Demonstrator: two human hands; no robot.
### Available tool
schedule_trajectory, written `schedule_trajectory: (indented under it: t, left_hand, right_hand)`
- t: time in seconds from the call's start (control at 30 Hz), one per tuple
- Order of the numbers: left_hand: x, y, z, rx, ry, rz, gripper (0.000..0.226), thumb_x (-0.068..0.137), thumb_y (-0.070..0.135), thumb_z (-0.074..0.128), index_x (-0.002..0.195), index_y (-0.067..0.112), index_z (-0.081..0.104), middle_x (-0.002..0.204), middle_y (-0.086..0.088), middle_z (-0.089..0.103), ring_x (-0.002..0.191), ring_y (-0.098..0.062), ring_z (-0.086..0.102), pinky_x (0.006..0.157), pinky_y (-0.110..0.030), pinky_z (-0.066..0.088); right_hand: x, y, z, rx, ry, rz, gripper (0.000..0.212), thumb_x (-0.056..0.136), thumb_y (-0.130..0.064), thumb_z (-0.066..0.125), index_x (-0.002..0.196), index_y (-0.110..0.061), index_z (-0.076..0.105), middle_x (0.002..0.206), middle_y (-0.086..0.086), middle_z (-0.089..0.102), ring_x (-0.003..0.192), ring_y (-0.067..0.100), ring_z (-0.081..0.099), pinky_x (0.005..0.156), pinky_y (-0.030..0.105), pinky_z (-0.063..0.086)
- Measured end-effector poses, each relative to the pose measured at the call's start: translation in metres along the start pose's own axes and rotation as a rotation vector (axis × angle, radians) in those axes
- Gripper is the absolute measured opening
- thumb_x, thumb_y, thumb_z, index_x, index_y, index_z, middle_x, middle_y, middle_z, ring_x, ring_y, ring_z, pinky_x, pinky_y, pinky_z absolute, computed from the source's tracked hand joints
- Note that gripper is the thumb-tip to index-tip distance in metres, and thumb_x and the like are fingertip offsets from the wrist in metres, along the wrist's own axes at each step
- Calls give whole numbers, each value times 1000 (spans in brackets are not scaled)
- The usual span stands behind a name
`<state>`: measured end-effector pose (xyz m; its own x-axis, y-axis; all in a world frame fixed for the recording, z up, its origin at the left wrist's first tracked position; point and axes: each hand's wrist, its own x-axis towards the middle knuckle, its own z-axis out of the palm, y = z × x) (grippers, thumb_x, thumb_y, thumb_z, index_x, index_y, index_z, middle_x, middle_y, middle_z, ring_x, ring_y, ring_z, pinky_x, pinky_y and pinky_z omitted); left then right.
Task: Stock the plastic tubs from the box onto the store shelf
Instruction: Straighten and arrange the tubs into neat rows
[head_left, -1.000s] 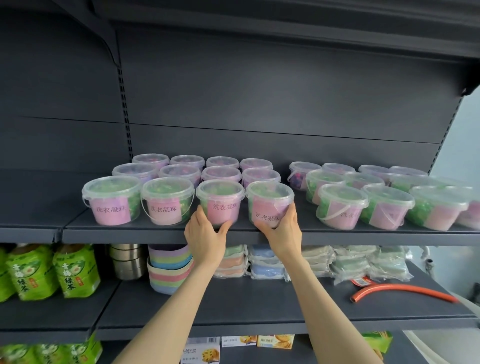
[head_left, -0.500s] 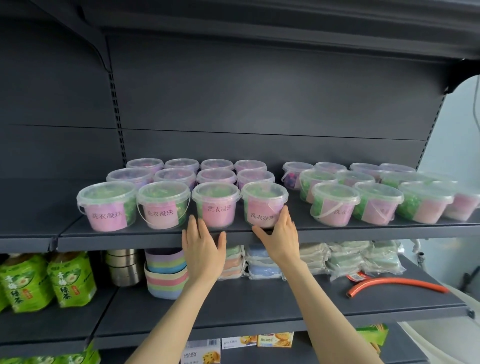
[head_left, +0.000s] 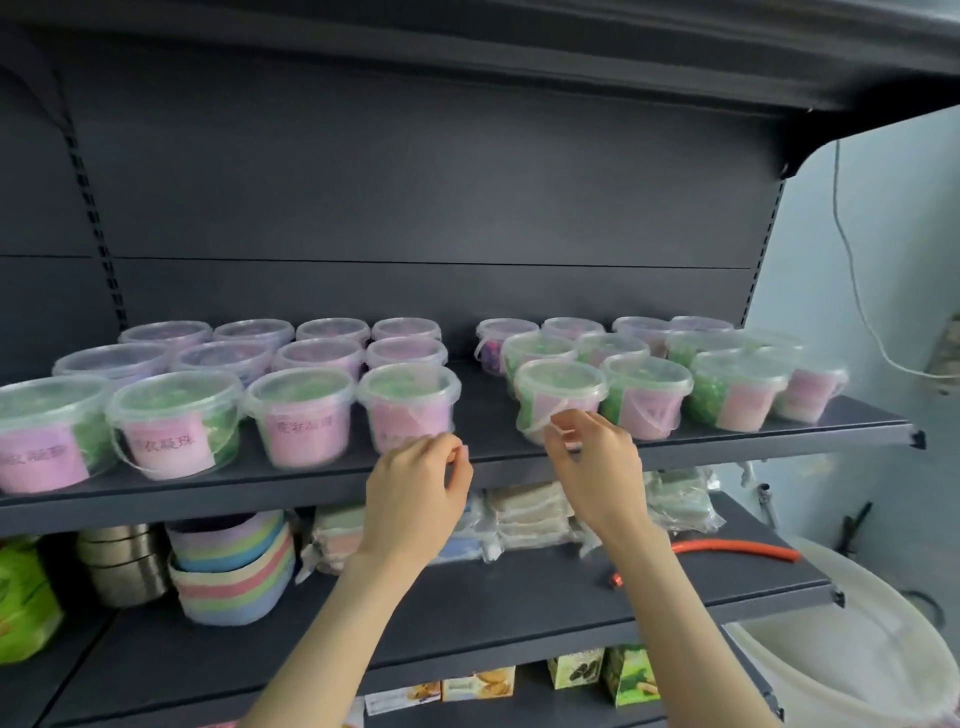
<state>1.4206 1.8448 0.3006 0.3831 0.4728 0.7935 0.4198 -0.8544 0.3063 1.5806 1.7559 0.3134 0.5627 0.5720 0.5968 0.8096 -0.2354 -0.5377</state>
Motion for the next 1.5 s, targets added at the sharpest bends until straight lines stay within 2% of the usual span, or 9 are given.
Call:
schedule_trajectory:
  t: [0.13, 0.4, 0.6, 0.77, 0.9, 1.07, 1.17, 1.27, 1.5]
  left_hand:
    - [2, 51, 54, -23, 21, -6, 6, 77, 3, 69, 82, 5, 67, 72, -5, 67, 63, -28, 62, 57, -34, 51]
    - [28, 104, 128, 10, 92, -149, 57, 71, 13, 78, 123, 6, 56, 131, -20, 48, 113, -39, 50, 84, -47, 48]
    - [46, 98, 153, 10, 27, -236, 57, 76, 24, 76, 126, 12, 52, 150, -17, 23, 136, -38, 27, 93, -47, 43]
    - [40, 76, 144, -29, 63, -224, 56, 77, 20, 75, 126, 15, 49, 150, -13, 22, 130, -32, 38, 83, -41, 49]
    - [34, 62, 132, -73, 97, -231, 71, 77, 18, 75, 137, 13, 37, 150, -14, 21, 132, -30, 37, 87, -39, 48]
    - [19, 56, 130, -89, 124, -373, 94, 71, 26, 80, 141, -1, 24, 134, -24, 41, 118, -38, 50, 94, -51, 46]
    - [19, 54, 134, 5, 95, -464, 104, 66, 43, 81, 140, -6, 27, 129, -25, 51, 116, -40, 50, 104, -50, 34]
    - [23, 55, 139, 47, 66, -537, 106, 65, 54, 76, 140, -5, 27, 133, -20, 51, 121, -35, 47, 111, -42, 19]
    - [20, 42, 139, 79, 106, -525, 87, 71, 46, 76, 130, -7, 40, 124, -22, 57, 118, -35, 51, 108, -42, 24]
  right_hand:
    - [9, 58, -35, -10, 10, -50, 19, 92, -19, 58, 104, -10, 69, 100, 5, 69, 81, 25, 65, 68, 30, 45]
    - [54, 138, -66, -20, 10, -150, 29, 88, -16, 61, 117, -12, 63, 121, 4, 57, 103, 29, 51, 73, 35, 47]
    - [78, 155, -52, 26, -90, -111, 53, 83, -24, 69, 133, -19, 50, 152, 12, 22, 133, 34, 23, 103, 43, 32]
    - [75, 150, -36, 155, -97, -97, 52, 81, -22, 71, 128, -21, 49, 155, 12, 13, 136, 35, 20, 103, 37, 28]
    - [66, 134, -20, 179, -84, -121, 62, 81, -25, 71, 137, -26, 43, 155, 11, 11, 134, 33, 19, 103, 36, 28]
    - [55, 124, -1, 247, -71, 50, 116, 72, -30, 81, 150, -13, -3, 156, 13, 13, 141, 32, 21, 115, 41, 18]
    - [53, 122, 11, 220, -65, 132, 123, 72, -34, 79, 149, -12, -14, 157, 5, 20, 142, 23, 23, 116, 42, 8]
    - [55, 122, 13, 220, -23, 148, 116, 74, -32, 78, 150, -12, -7, 155, 5, 24, 140, 22, 27, 113, 40, 13]
    - [52, 116, 20, 141, 45, 175, 124, 62, -48, 83, 150, -15, 3, 144, 15, 29, 131, 30, 32, 109, 41, 18]
